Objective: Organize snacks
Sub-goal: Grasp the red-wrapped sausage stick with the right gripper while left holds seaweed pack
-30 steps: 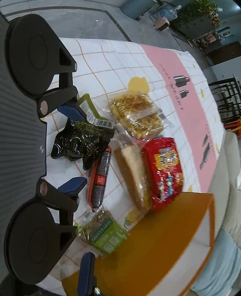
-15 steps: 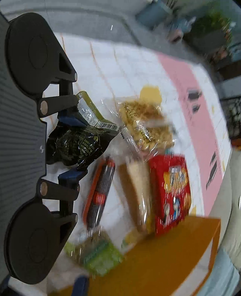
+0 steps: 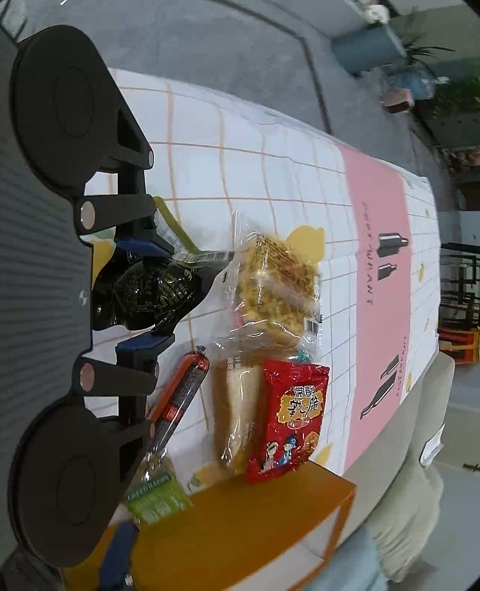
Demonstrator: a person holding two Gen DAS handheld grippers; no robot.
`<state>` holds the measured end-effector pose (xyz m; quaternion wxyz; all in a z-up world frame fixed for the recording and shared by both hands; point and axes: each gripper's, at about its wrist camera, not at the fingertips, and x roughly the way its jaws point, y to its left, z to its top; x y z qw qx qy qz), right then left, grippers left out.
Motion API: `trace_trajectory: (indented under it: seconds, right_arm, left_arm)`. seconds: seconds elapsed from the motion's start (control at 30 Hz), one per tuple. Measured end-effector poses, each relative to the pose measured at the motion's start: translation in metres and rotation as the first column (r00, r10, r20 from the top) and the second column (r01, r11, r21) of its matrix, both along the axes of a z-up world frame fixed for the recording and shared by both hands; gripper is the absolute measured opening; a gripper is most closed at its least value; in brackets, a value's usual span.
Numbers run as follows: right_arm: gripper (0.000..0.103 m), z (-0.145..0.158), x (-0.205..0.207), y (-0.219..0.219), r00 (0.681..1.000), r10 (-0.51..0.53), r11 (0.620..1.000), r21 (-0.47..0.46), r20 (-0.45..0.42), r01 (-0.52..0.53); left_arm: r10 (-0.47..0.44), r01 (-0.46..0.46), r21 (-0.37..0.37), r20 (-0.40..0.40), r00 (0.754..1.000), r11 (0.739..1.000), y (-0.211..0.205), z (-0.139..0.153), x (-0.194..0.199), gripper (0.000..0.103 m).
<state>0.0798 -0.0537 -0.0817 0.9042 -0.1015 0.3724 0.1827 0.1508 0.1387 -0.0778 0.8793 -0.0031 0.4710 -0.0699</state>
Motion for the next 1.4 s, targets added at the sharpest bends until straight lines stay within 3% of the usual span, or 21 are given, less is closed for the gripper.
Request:
trace_trajectory:
  seconds: [0.1, 0.3, 0.5, 0.7, 0.8, 0.93, 1.0, 1.07, 1.1, 1.4]
  right_arm:
    - [0.069, -0.001, 0.001, 0.003, 1.000, 0.001, 1.000, -0.005, 0.002, -0.001]
    - [0.069, -0.003, 0.013, 0.017, 0.999, 0.003, 0.999, -0.043, 0.034, -0.002]
    - [0.069, -0.010, 0.037, 0.029, 1.000, -0.012, 0.999, -0.040, 0.028, 0.013]
    - [0.069, -0.031, 0.065, 0.033, 0.992, -0.039, 0.999, 0.033, -0.119, 0.043]
    - [0.069, -0.034, 0.070, 0.037, 0.993, -0.020, 0.999, 0.034, -0.114, 0.024]
    - [0.068, -0.034, 0.073, 0.043, 0.996, 0.022, 0.998, 0.055, -0.092, -0.017]
    - [0.061, -0.037, 0.076, 0.044, 0.995, 0.015, 0.998, 0.058, -0.099, -0.009]
    - [0.032, -0.037, 0.075, 0.043, 0.997, 0.010, 0.998, 0.056, -0.070, -0.006]
    - [0.027, -0.036, 0.073, 0.042, 0.998, 0.014, 0.999, 0.052, -0.062, -0.011]
    - [0.021, -0.027, 0.063, 0.036, 0.998, 0.042, 0.995, 0.090, -0.045, -0.038]
  left_arm:
    - [0.005, -0.009, -0.050, -0.069, 0.998, 0.999, 0.008, -0.002, 0.001, 0.048]
    - [0.030, -0.037, -0.079, -0.084, 0.996, 0.996, 0.017, -0.001, 0.001, 0.048]
    - [0.015, -0.024, -0.150, -0.062, 0.998, 0.988, 0.027, 0.009, -0.003, 0.048]
    - [-0.017, 0.007, -0.209, -0.045, 0.999, 0.978, 0.028, 0.017, -0.010, 0.048]
    - [-0.033, 0.031, -0.242, -0.005, 0.999, 0.970, 0.028, 0.026, -0.017, 0.048]
    - [-0.014, 0.010, -0.310, -0.011, 1.000, 0.951, 0.033, 0.032, -0.021, 0.048]
    - [-0.013, 0.016, -0.331, 0.009, 1.000, 0.944, 0.034, 0.038, -0.024, 0.048]
    - [-0.010, 0.020, -0.336, 0.032, 0.999, 0.942, 0.035, 0.043, -0.026, 0.048]
    - [-0.008, 0.019, -0.340, 0.035, 0.999, 0.940, 0.035, 0.045, -0.026, 0.048]
    - [0.003, 0.020, -0.372, 0.062, 0.998, 0.928, 0.039, 0.053, -0.026, 0.048]
